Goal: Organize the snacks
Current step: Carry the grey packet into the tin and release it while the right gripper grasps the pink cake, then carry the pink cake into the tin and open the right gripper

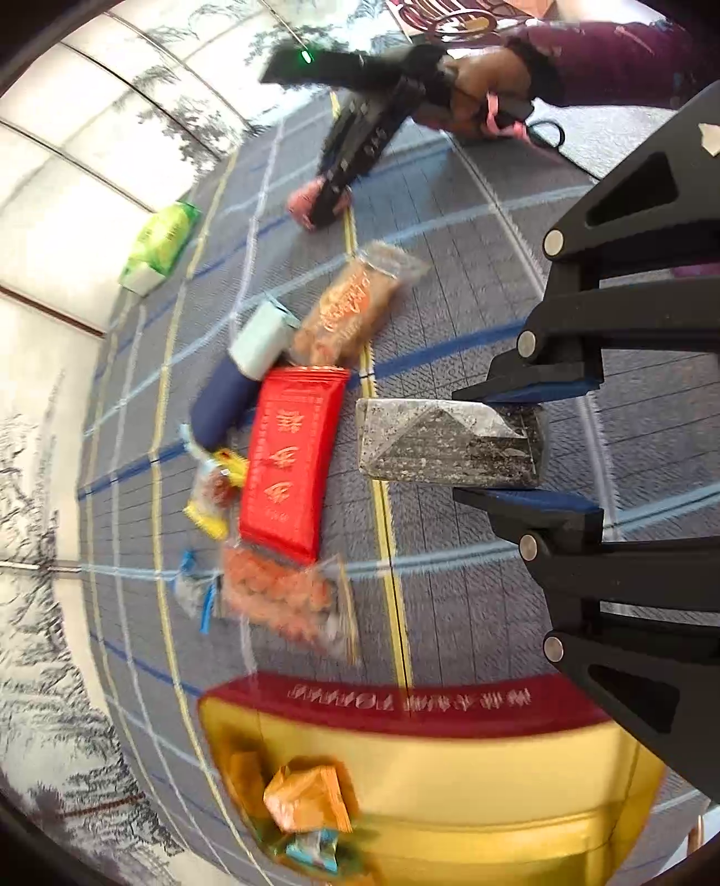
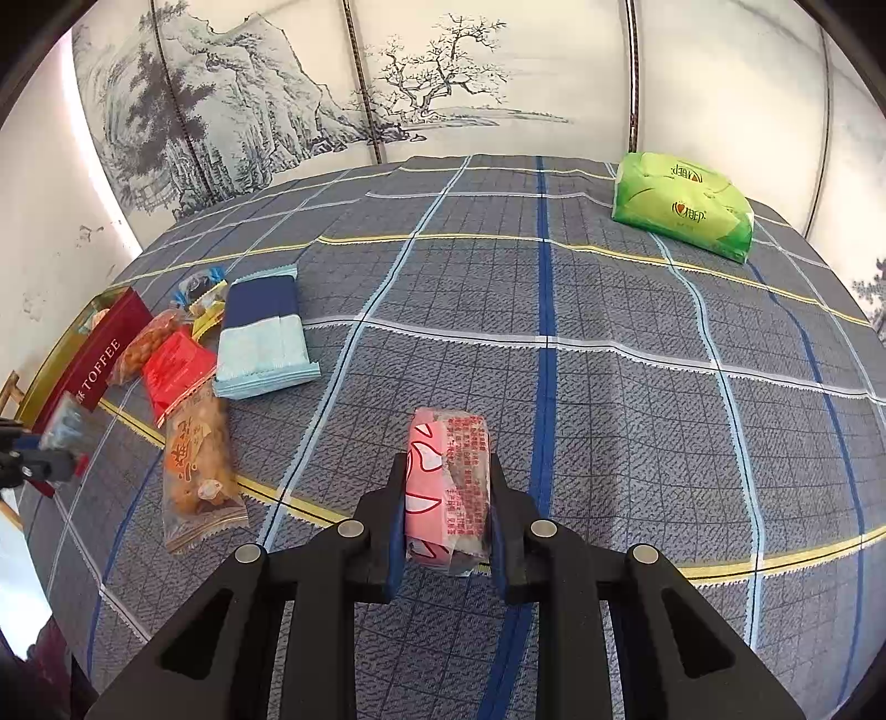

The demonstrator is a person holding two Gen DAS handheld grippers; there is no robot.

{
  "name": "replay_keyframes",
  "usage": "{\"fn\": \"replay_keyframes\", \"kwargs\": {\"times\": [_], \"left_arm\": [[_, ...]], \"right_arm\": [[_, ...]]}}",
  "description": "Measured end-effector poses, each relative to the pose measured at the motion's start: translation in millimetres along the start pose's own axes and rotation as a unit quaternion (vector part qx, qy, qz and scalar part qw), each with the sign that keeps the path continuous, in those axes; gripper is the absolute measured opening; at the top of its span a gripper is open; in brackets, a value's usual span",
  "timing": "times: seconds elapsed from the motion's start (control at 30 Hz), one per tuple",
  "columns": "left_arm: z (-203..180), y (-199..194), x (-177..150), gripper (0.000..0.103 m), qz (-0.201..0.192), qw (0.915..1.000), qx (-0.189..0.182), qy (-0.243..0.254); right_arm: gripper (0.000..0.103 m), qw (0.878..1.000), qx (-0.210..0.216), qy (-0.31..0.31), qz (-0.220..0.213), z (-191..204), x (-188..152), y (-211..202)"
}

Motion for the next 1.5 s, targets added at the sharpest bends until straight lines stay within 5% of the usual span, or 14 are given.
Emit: {"fn": "replay_keyframes", "kwargs": {"times": [0.2, 0.43, 0.87, 1.3, 1.37, 1.43, 1.5], "left_arm": [[27, -59, 3, 0.023, -0.048, 0.9987, 0.014, -0.012], [100, -100, 23, 0.023, -0.076, 0.9937, 0.073, -0.036], [167, -33, 76, 0.023, -0.037, 0.9920, 0.106, -0.058], [173, -11, 85, 0.025, -0.028, 0.9920, 0.112, -0.052], [169, -19, 83, 0.032, -0.035, 0.9912, 0.118, -0.049], [163, -33, 80, 0.056, -0.057, 0.9878, 0.138, -0.045], [156, -52, 75, 0.065, -0.087, 0.9838, 0.150, -0.044]], "right_arm": [[0.024, 1.000, -0.006, -0.004, 0.000, 3, 0, 0], [0.024, 1.000, -0.015, -0.010, 0.001, 5, 0, 0], [0.024, 1.000, -0.012, -0.007, 0.001, 4, 0, -1], [0.025, 1.000, -0.020, -0.011, 0.002, 3, 2, 0], [0.025, 1.000, -0.024, -0.014, 0.002, 3, 3, 0], [0.025, 1.000, -0.026, -0.016, 0.003, 4, 3, 1], [0.025, 1.000, -0.026, -0.015, 0.003, 4, 3, 1]]}}
Point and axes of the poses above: each gripper's, at about its wrist camera, not at the fingertips, and y roughly the way its jaws point, z to its left, x to its top, the point moved 5 cm from there along y, roughly the way its jaws point, and after that the axes turned 10 degrees about -x, right-handed, at the moved point
